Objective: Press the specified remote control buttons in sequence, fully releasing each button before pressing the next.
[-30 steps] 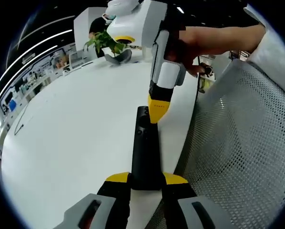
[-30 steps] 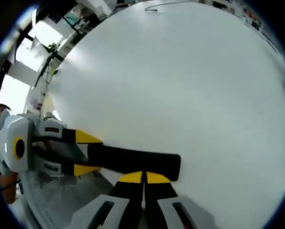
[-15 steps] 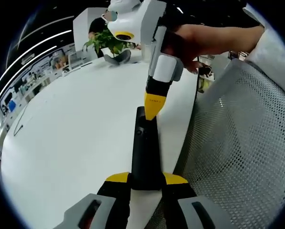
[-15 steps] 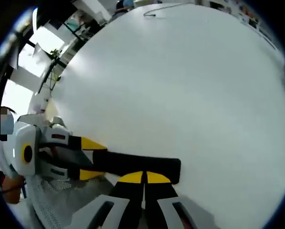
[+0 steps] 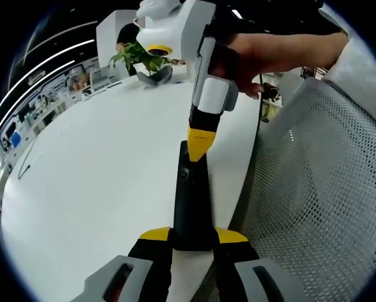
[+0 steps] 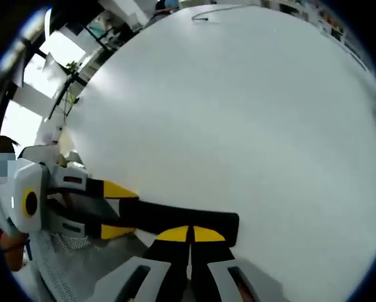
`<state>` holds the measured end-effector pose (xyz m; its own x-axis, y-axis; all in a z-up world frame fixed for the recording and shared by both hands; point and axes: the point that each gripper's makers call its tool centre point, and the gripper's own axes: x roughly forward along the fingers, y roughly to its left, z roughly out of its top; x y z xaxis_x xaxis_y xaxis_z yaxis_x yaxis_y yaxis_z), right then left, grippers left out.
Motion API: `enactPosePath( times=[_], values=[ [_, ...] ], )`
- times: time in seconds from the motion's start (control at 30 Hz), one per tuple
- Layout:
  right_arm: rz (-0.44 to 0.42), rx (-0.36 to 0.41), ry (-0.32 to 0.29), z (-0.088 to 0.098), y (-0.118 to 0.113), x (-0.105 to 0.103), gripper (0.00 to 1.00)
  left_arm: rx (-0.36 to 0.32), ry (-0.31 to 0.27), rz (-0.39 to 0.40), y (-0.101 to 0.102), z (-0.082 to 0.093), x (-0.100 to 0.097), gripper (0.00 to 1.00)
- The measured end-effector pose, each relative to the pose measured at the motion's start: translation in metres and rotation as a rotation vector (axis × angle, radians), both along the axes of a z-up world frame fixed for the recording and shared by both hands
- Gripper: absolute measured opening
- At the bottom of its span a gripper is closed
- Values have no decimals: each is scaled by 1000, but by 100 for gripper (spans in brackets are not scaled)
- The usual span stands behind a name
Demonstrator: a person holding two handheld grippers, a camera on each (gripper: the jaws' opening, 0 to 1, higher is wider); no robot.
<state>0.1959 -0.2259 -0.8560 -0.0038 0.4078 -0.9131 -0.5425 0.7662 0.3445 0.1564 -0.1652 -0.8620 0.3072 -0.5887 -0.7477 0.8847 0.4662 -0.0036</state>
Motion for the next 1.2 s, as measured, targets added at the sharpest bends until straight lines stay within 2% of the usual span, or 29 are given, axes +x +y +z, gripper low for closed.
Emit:
enactPosePath(
  times=[0.37, 0.6, 0.8, 0.97, 1.1, 1.2],
  values=[
    [9, -49, 17, -2, 1, 0, 0, -1, 0, 0, 0, 0, 0, 25],
    [-5, -26, 18, -2, 0, 1, 0, 0, 1, 3, 0, 0, 1, 25],
    [3, -37, 21, -1, 1, 0, 0, 0, -1, 0, 0, 0, 1, 24],
    [24, -72, 45, 0, 2, 0, 0, -2, -2, -2, 0, 0, 1, 24],
    [25, -31, 54, 9, 12, 1, 0, -4, -4, -8, -1, 0, 1, 24],
    [29, -29, 63, 7, 15, 4, 0, -5, -3, -11, -1, 0, 1, 24]
  ],
)
